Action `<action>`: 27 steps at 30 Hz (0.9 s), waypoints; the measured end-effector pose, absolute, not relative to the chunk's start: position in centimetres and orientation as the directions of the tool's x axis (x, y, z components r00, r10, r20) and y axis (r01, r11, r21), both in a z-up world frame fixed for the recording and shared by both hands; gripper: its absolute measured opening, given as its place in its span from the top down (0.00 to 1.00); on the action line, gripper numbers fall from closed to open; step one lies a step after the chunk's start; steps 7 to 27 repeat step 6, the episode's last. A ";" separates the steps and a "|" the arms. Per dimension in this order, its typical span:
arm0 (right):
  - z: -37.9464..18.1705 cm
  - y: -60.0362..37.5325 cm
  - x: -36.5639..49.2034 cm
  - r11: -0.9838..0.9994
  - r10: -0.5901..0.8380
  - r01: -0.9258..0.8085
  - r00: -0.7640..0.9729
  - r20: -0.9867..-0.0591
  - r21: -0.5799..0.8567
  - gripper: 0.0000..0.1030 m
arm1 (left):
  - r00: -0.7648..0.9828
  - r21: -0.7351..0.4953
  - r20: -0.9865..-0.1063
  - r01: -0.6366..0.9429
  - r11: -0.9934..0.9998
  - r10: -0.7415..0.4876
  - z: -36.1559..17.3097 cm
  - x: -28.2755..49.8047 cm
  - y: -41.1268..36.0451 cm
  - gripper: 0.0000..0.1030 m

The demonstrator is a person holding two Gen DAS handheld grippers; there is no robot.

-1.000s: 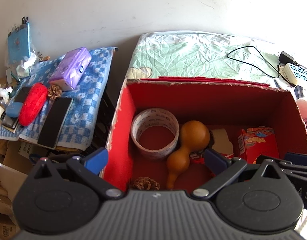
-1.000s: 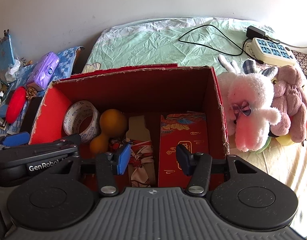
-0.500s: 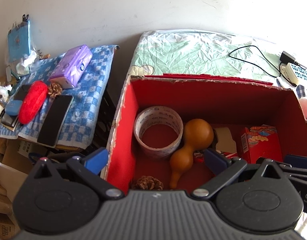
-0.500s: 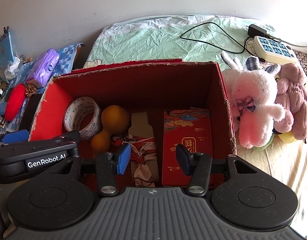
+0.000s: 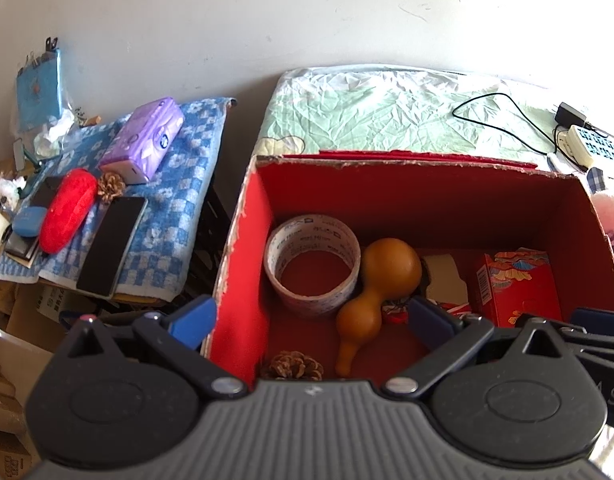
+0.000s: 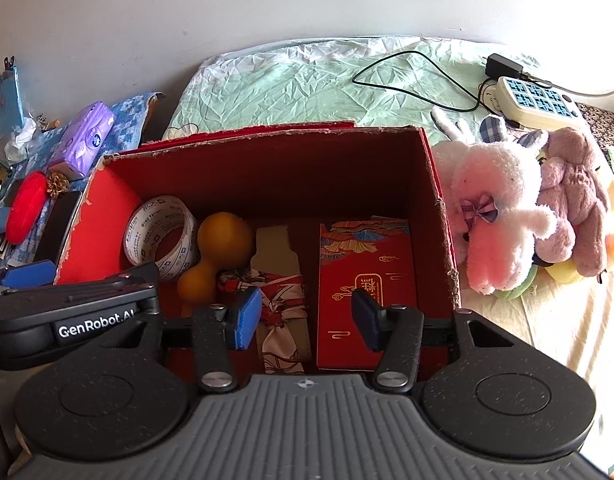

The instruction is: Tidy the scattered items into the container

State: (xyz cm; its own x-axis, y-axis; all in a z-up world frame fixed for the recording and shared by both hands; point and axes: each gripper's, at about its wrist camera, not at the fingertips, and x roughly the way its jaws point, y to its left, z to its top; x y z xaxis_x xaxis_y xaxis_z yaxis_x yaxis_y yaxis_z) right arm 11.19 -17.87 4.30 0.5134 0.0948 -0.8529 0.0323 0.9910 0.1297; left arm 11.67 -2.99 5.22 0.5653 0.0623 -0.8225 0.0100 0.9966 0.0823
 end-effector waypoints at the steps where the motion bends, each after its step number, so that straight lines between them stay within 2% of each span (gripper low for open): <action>1: 4.3 -17.9 11.1 0.991 0.095 0.033 0.514 -0.852 0.130 0.48 | 0.565 0.081 -0.823 0.011 0.997 0.061 5.2 11.6 -3.0 0.02; 27: 4.4 -17.8 10.8 0.991 0.097 0.031 0.516 -0.851 0.131 0.47 | 0.560 0.080 -0.827 0.011 0.997 0.060 5.1 11.5 -2.9 0.02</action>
